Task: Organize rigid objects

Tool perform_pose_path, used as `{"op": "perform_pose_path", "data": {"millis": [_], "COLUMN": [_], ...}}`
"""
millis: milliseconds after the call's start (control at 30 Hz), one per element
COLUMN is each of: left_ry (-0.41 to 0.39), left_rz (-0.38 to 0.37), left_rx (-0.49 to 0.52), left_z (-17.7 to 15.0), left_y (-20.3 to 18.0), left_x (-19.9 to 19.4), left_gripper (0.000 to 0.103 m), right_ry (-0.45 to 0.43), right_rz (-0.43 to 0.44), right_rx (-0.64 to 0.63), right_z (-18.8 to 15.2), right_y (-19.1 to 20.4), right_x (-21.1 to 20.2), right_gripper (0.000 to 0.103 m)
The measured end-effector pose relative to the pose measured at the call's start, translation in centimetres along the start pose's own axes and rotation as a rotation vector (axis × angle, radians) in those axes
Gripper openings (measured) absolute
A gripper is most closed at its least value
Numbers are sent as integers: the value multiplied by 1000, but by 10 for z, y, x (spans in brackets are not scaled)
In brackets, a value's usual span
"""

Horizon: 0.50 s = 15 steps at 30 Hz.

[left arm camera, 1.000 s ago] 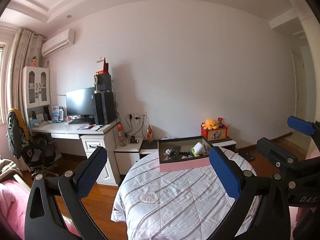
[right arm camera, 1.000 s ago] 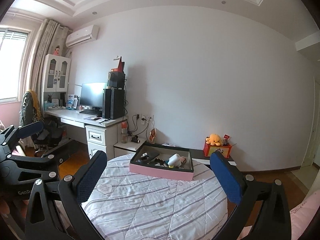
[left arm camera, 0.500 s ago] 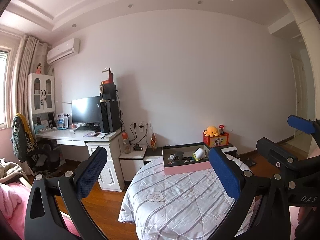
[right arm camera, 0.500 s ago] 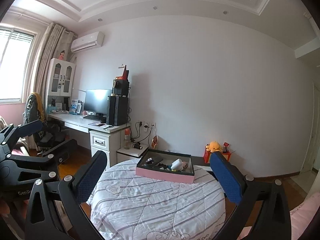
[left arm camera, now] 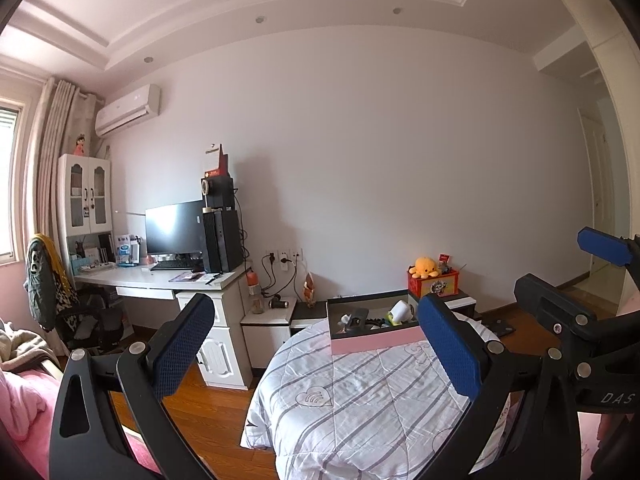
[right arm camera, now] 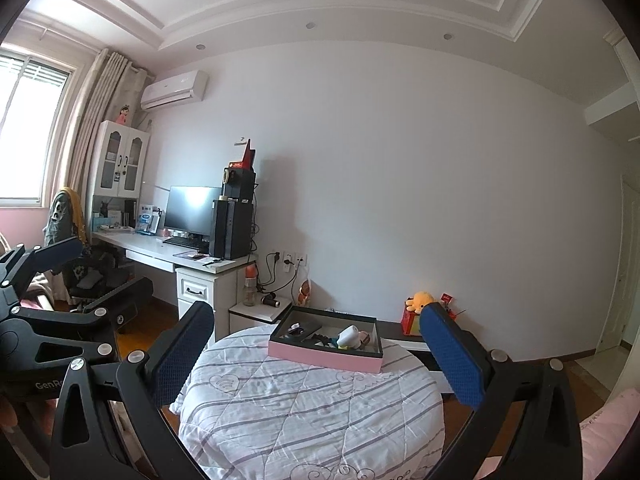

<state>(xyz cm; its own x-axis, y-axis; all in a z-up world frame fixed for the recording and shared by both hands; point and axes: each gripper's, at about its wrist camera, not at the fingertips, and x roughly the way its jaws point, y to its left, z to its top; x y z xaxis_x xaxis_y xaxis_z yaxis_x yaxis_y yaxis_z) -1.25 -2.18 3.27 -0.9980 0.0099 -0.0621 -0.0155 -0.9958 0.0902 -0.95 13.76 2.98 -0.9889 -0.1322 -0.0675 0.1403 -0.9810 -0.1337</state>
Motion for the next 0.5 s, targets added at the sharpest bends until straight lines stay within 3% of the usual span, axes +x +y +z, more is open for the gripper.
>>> {"op": "perform_pose_path", "data": {"millis": [500], "left_ry": [-30], "left_rz": [12], "left_rx": [-18], "left_z": [0], "left_y": [1], "left_x": [-10], "left_gripper": [103], "right_ry": [-21], "right_rz": [-7], "right_rx": [0], "right_z": [2], "right_y": [4], "right_x": [-6], "right_gripper": [103]}}
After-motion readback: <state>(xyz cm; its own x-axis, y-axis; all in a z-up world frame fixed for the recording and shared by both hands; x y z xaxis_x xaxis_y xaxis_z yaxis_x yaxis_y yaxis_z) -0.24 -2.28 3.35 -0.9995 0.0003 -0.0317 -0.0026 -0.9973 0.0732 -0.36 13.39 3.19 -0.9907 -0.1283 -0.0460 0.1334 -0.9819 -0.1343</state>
